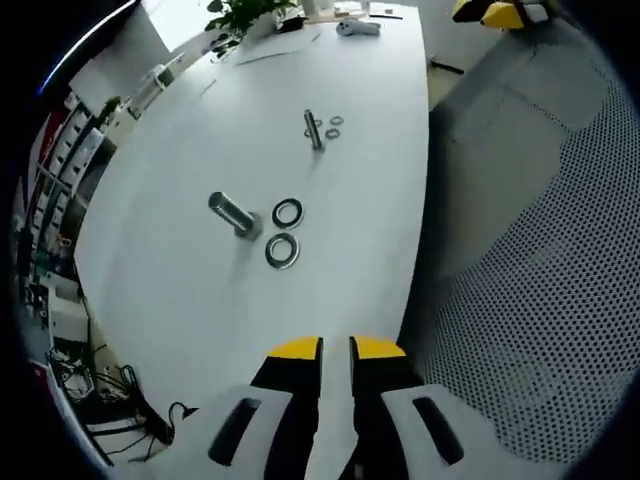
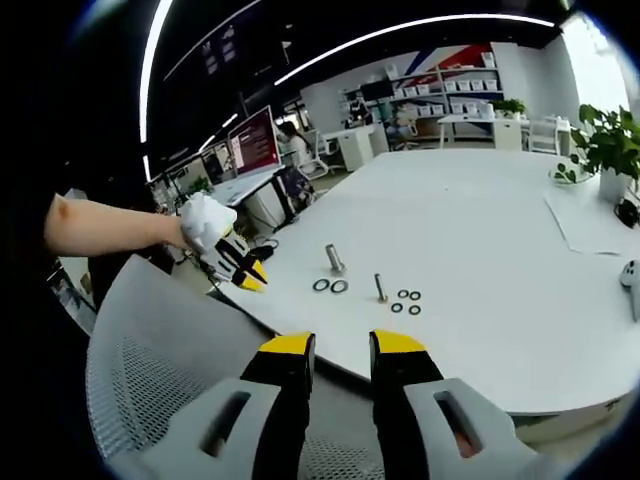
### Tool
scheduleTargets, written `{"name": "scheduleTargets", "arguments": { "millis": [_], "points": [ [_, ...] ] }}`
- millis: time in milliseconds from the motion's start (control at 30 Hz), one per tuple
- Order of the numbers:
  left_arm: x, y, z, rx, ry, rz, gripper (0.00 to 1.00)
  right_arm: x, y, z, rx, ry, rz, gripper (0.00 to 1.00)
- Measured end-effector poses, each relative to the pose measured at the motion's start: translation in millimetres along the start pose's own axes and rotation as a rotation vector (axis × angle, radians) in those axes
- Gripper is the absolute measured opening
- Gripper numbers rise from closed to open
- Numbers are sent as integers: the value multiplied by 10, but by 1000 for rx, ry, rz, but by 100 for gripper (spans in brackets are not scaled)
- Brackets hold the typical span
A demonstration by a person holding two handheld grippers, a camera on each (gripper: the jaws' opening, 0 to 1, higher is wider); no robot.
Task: Place the washer onto the threaded stud by aligning its center hole with the stud, sliding it down to the base, and recovering from edge contact or off-axis alignment until the washer reaches the visible bottom stop.
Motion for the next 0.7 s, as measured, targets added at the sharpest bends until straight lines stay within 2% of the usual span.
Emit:
{"name": "scheduleTargets", "arguments": {
  "millis": [67,167,200,267,400,500,700],
  "points": [
    [-47,-58,-60,5,5,7,12,-3,7,1,0,0,-8,25],
    [-193,-119,-168,-7,27,18,24,2,2,1,-6,9,1,25],
    [-169,-153,-178,3,34,30,28,2,4,7,-10,15,0,25],
    [-255,-181,-218,44,68,47,35,0,8,11,-17,22,-10,25],
    [-331,-239,-284,52,77,55,42,3,15,22,-20,39,-19,25],
    [-417,-313,-350,97,118,63,53,4,20,23,-19,48,-26,25],
    [-452,-414,-441,111,126,55,47,12,25,26,-30,56,-18,25]
  ]
}}
Point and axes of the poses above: the point that each gripper's makers call its tool centre point, and the gripper's own axes: x roughly backward along the fingers, z roughly to its right, y roughly out of its underside, the point moved 9 cm from there along x, roughly backward along the fingers, and after that the axes turned 12 degrees about -z, right-handed, at the moved point
